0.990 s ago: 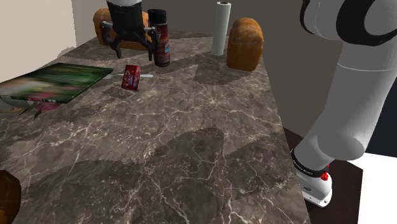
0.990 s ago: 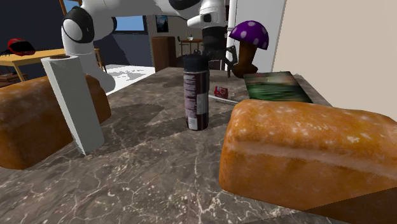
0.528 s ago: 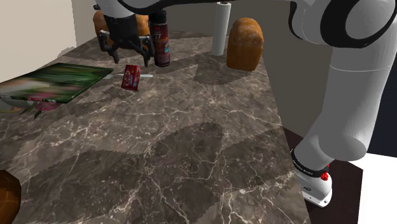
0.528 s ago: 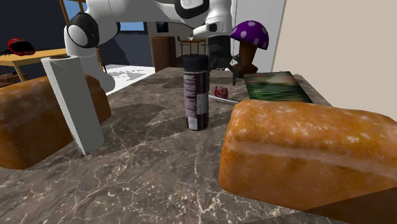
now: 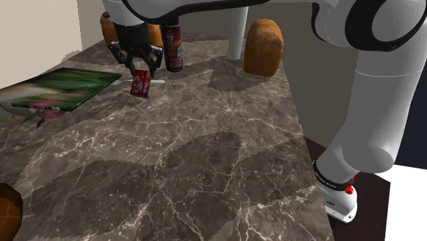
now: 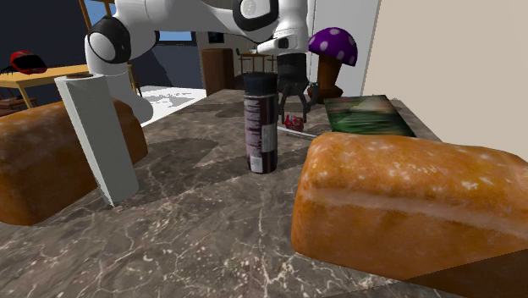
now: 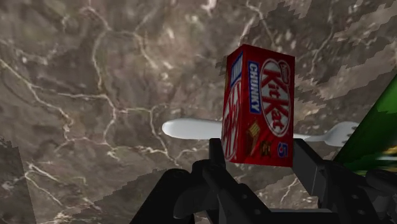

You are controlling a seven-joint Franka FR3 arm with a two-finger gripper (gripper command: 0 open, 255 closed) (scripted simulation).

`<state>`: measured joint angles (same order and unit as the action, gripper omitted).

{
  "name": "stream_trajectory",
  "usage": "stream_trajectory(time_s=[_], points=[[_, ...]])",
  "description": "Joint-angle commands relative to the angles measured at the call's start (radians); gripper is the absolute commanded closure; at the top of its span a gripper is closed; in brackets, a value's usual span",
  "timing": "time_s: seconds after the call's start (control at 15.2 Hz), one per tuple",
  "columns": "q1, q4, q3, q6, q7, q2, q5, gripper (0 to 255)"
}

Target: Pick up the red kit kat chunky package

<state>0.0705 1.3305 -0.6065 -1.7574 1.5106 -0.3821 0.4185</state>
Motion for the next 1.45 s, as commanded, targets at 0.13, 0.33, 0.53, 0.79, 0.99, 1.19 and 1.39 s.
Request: stream_trajectory(time_s=[0.13,0.33,0.53,0.79,0.99,1.19,1.39], points=[[0.001,0.000,0.000,0.001,0.000,-0.001,0.000,255],[0.003,-0.014,0.000,0.013,-0.004,-0.003,0.000,255],[0.015,-0.069,0.000,0.057,-0.012,-0.013,0.004,255],[0.036,-0.151,0.001,0.121,-0.023,-0.031,0.012,255],[0.057,-0.222,0.003,0.172,-0.032,-0.051,0.023,255],[0.083,-0.304,0.006,0.228,-0.042,-0.076,0.037,255],[0.095,-0.340,0.009,0.251,-0.047,-0.088,0.044,255]])
